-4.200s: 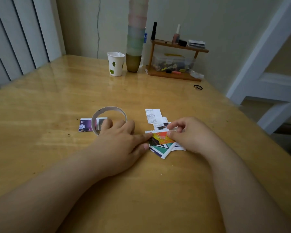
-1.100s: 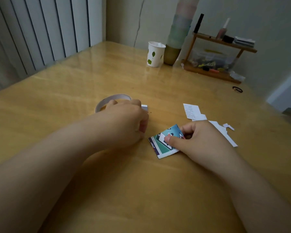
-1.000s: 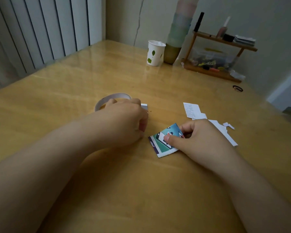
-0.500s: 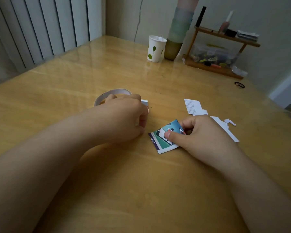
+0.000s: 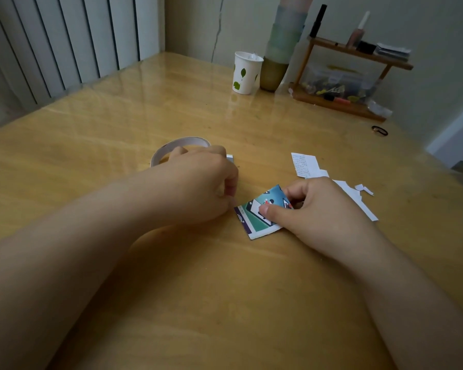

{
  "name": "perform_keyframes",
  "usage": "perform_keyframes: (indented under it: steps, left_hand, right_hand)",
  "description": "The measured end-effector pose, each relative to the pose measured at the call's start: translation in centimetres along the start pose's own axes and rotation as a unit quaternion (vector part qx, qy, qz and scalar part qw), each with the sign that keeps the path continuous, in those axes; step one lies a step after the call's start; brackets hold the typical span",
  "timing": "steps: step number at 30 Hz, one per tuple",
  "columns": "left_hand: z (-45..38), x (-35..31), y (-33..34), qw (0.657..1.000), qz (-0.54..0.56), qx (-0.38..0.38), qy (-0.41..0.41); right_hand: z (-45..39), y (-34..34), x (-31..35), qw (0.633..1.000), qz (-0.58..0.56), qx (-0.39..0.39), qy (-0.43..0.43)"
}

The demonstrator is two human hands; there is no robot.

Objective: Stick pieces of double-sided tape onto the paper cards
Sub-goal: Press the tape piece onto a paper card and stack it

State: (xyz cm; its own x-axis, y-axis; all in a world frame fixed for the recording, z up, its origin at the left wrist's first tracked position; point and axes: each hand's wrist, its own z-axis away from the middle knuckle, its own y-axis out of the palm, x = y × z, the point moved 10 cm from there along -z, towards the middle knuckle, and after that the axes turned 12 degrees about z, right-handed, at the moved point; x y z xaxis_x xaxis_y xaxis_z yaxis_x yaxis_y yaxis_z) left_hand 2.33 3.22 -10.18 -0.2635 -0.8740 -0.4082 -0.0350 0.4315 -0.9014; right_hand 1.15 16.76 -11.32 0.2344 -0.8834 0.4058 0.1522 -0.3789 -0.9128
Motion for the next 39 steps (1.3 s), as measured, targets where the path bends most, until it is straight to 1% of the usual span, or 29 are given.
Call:
perform_keyframes:
  steps: [22, 34, 39]
  left_hand:
    - [-0.1, -0.3, 0.5, 1.0, -0.005, 0.0, -0.006]
    - [-0.3, -0.2, 0.7, 1.0, -0.015, 0.002, -0.008]
    - [-0.4, 0.0, 0.8, 1.0, -0.005, 0.008, -0.02]
  right_hand:
    - [0.0, -0.1, 0.0, 1.0, 0.006, -0.005, -0.009]
    - [0.1, 0.0, 0.1, 1.0, 0.017, 0.006, -0.006]
    - [0.3, -1.3, -0.9, 1.0, -0.016, -0.015, 0.01]
